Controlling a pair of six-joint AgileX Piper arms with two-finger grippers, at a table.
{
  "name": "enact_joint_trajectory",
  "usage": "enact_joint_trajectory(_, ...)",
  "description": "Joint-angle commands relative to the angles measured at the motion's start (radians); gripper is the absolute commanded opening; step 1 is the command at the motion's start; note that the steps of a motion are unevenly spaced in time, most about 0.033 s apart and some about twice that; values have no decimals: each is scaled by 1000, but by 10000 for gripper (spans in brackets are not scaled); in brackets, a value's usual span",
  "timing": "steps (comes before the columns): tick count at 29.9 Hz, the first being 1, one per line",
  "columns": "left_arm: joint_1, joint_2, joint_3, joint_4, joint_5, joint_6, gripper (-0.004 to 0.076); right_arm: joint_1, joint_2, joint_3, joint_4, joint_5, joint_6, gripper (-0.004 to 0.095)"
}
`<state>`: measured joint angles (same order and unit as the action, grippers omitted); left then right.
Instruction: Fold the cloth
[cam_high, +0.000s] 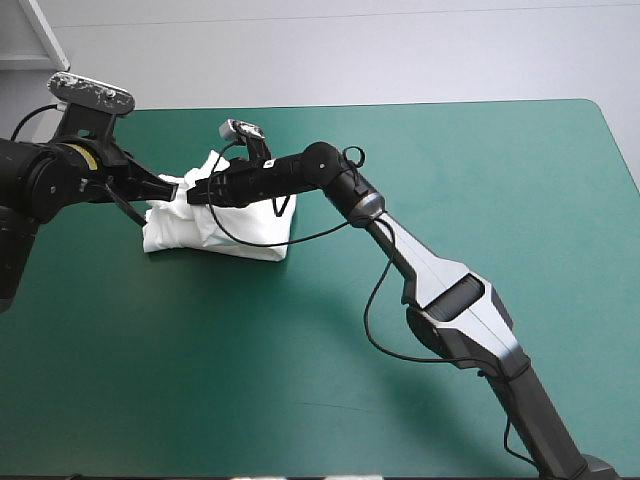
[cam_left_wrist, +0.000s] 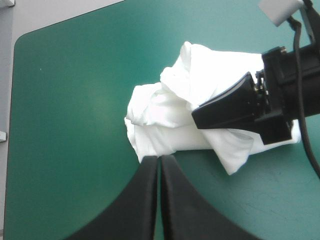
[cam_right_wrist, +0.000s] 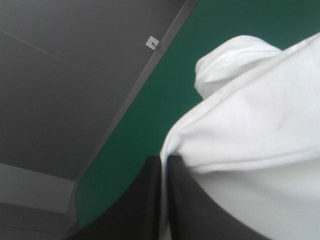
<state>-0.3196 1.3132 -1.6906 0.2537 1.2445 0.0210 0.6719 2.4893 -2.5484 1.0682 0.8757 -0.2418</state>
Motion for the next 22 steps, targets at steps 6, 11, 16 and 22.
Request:
enact_joint_trajectory(6, 0, -45, 84, 0, 42, -16, 19, 4, -28, -76, 195, -27, -84, 518)
enact_joint_trajectory(11, 0, -63, 105, 13, 42, -12, 19, -9, -28, -124, 180, -14, -82, 723)
enact_joint_trajectory(16, 0, -92, 105, 12, 42, -12, 19, -53, -28, -214, 47, 61, 39, 641)
enact_joint_trajectory(22, 0, -134, 105, 12, 42, -12, 19, -118, -28, -342, -294, 294, 230, 624)
